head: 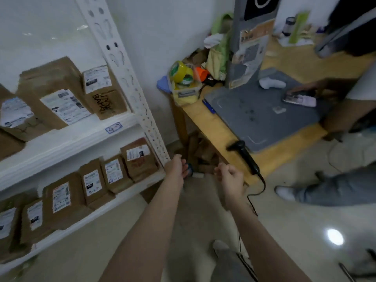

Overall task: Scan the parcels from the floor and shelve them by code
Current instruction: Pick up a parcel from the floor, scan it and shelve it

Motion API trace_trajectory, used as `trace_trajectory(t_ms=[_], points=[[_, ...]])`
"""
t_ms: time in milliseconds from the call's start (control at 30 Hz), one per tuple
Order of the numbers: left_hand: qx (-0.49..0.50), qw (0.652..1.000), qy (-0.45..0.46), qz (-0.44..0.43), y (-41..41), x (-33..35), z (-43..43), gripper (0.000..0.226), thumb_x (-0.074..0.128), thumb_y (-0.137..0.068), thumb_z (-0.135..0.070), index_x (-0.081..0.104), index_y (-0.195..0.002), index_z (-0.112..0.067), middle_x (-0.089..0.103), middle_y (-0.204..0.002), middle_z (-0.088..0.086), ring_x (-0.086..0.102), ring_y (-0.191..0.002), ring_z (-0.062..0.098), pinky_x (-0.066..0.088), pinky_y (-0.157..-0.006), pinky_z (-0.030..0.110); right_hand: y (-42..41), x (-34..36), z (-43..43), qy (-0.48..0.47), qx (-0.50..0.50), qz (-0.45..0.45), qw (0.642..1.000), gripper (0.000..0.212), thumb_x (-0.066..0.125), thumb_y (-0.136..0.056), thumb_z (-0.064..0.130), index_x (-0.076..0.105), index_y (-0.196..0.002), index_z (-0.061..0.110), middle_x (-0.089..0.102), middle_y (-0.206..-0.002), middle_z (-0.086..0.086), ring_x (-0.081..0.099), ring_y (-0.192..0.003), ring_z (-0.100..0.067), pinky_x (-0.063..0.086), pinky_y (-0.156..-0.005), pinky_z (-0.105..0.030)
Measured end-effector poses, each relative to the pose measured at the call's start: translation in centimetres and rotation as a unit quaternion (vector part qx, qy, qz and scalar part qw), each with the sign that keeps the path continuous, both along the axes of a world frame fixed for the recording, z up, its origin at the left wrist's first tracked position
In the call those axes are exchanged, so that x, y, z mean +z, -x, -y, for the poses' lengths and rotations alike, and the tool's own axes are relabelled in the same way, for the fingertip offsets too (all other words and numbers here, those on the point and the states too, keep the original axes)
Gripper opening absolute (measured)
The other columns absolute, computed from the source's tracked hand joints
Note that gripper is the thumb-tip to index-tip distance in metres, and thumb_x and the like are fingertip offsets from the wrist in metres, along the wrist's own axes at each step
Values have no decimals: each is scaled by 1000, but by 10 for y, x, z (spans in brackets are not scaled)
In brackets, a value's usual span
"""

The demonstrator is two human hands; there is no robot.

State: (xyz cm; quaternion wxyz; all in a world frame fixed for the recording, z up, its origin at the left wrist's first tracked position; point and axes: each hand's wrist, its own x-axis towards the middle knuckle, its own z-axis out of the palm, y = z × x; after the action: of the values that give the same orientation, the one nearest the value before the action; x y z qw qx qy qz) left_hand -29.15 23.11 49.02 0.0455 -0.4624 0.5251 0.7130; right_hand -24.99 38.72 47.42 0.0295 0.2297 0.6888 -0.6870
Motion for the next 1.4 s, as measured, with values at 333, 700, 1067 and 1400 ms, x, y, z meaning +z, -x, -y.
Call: trace_trajectory(t_ms=[333,700,1067,1400], points=[[-272,954,10,122,-106,-117,-107,21,49,-104,-20,58,-85,-17,61,-88,0,57,-76,12,43,-67,25,-150,-168,-75,-96,-112,178,973,22,74,-75,5,58,-73,20,65,-73,4,65,-77,-23,51,-76,-33],[-407,895,19,181,-118,-348,-222,17,50,-101,-16,61,-89,-12,66,-82,-1,62,-69,12,49,-63,25,-156,-399,-175,-157,-110,322,927,31,53,-90,5,62,-119,9,68,-117,-10,61,-111,-30,36,-76,-24],[-297,941,86,137,-38,-610,-209,24,49,-102,-24,59,-85,-10,62,-81,5,56,-64,16,44,-56,28,-30,-665,-211,-300,-65,282,909,37,56,-93,29,54,-126,12,61,-125,-11,56,-117,-32,47,-92,-38],[-251,964,-4,89,24,-740,-181,36,42,-104,-32,56,-80,-10,59,-76,8,55,-70,22,47,-65,33,63,-825,-189,-352,83,369,856,131,76,-67,68,-11,-155,25,29,-143,-20,35,-131,-39,41,-101,-53]])
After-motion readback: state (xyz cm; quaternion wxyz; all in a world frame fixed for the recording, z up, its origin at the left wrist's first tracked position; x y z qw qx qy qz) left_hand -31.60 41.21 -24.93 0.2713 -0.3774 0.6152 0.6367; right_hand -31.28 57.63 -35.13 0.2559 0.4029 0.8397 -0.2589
